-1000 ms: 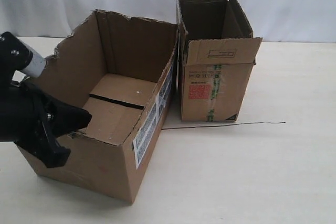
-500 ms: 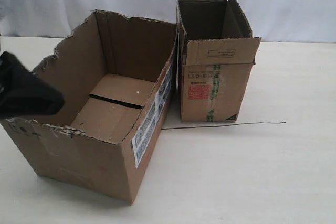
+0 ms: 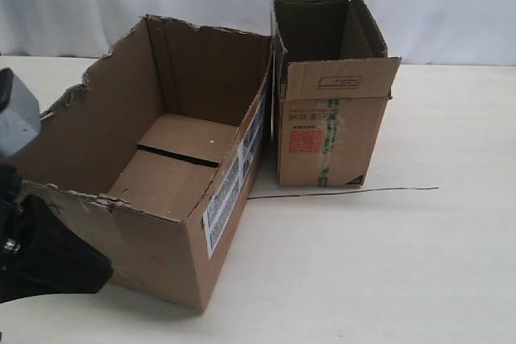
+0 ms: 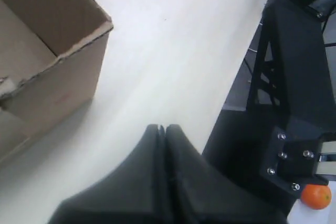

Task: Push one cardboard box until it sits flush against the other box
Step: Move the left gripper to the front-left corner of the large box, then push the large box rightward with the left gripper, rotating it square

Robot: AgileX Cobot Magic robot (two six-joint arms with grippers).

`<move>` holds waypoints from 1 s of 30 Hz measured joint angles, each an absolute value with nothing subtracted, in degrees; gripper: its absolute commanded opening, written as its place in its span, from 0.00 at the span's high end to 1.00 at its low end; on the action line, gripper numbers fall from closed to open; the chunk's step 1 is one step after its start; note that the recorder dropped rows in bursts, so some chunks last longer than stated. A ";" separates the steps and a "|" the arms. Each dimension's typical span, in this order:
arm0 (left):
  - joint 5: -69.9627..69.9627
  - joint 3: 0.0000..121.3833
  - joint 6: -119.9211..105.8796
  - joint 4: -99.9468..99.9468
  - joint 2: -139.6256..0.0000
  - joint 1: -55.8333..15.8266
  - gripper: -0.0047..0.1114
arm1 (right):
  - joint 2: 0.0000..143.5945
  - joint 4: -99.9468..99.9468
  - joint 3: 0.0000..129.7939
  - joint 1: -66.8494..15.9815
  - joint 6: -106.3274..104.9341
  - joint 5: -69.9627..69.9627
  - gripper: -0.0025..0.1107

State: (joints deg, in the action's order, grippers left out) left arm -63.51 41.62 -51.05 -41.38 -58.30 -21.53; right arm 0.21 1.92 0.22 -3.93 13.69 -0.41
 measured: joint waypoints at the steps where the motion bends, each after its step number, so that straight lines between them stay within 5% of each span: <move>1: -63.51 41.51 -51.05 -41.64 -59.75 -21.53 0.96 | 0.21 1.92 0.22 -3.93 13.69 -0.41 0.93; 30: -43.35 41.43 -58.53 -52.33 -77.92 -21.53 0.96 | 0.21 1.92 0.22 -3.93 13.69 -0.41 0.93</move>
State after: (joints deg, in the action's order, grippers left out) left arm -43.35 41.43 -58.53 -52.33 -77.92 -21.53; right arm 0.21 1.92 0.22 -3.93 13.69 -0.41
